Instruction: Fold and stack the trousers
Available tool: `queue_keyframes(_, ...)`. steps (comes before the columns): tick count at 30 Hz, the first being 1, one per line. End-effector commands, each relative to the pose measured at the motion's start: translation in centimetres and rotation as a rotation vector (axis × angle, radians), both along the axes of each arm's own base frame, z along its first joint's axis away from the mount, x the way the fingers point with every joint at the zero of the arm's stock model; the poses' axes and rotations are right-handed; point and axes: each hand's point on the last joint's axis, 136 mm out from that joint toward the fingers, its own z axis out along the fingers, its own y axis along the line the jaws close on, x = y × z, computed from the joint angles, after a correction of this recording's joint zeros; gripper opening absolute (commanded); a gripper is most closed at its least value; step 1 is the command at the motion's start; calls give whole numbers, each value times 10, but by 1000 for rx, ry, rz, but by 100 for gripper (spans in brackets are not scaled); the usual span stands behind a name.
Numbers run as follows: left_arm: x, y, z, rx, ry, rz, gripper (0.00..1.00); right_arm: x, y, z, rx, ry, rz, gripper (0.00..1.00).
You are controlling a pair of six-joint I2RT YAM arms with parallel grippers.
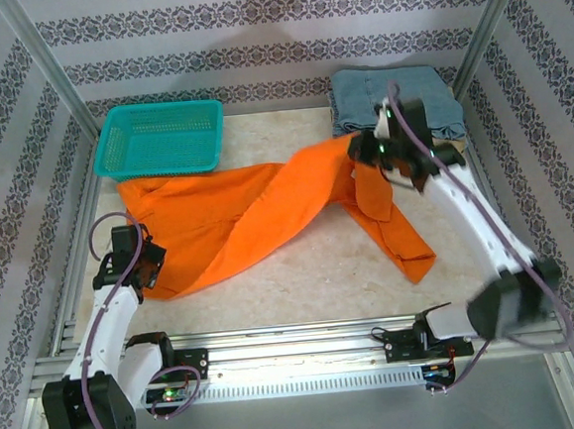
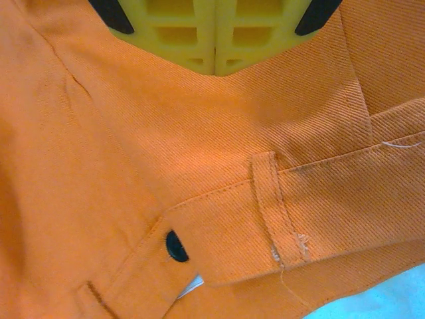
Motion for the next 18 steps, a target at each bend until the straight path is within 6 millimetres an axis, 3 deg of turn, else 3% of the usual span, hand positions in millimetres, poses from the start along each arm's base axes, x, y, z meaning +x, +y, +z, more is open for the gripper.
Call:
queue_keyframes(1, 0, 2, 10, 16, -51, -5, 0, -76, -35, -51, -98, 83, -112, 0)
queue_keyframes(4, -2, -1, 13, 8, -75, -13, 0, -148, -63, -103, -113, 155, -209, 0)
queue_keyframes(7, -6, -3, 12, 0, -83, -7, 0, -201, -85, -135, -77, 221, -294, 4)
queue_keyframes(8, -7, -3, 11, -1, -86, -9, 0, -211, -93, -138, -70, 226, -339, 36)
queue_keyframes(12, -8, -8, 4, -32, -85, -7, 0, -215, -115, -122, -75, 168, -460, 50)
queue_keyframes(16, -3, -20, -3, -66, -71, -40, 0, -188, -115, -95, -99, 103, -480, 50)
queue_keyframes(18, 4, -32, -3, -68, -65, -89, 0, -168, -107, -86, -119, 77, -446, 55)
